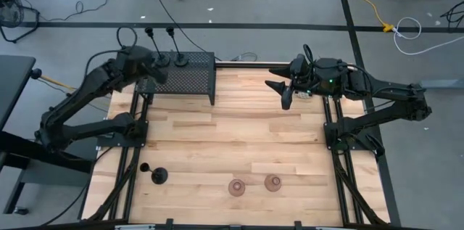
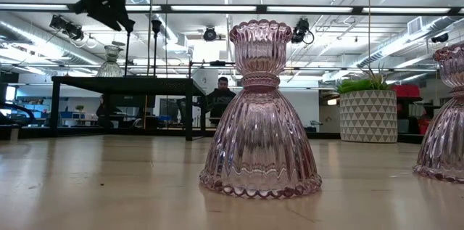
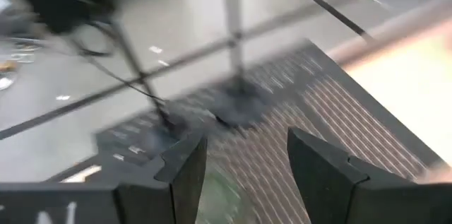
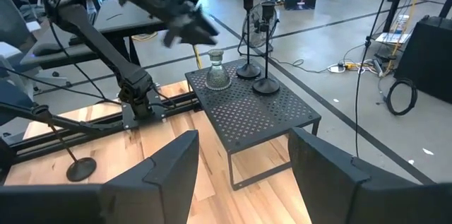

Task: Pick & Place candle stick holders
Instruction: Put the black candle holder on the shelf aligned with the other black candle holders

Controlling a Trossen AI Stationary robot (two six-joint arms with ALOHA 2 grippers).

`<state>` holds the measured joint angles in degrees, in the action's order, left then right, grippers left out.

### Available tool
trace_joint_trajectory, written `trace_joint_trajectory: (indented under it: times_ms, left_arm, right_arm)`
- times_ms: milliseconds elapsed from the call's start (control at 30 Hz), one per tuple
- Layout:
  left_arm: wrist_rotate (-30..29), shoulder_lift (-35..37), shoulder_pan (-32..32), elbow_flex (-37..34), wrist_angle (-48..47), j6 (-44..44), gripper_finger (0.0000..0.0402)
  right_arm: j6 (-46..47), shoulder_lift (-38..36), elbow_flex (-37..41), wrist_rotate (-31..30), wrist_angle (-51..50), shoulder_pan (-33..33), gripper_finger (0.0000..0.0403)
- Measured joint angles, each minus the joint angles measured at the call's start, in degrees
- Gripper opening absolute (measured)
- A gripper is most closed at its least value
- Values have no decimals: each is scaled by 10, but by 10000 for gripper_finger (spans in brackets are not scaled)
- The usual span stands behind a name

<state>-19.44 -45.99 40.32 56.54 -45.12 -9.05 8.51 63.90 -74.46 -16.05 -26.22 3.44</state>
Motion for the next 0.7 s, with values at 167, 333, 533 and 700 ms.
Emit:
trace_joint_trajectory:
  times_ms: [167,333,533,700]
  left_arm:
    - [148,0,-19,63,-158,-4,199]
    - [282,7,-35,98,-294,-65,199]
    - [390,45,-65,100,-396,-137,199]
    - [437,93,-91,100,-449,-199,192]
  right_arm:
    - [0,0,0,0,0,0,220]
    - [0,0,0,0,0,0,220]
    - [0,0,0,0,0,0,220]
    - [3,0,0,0,0,0,220]
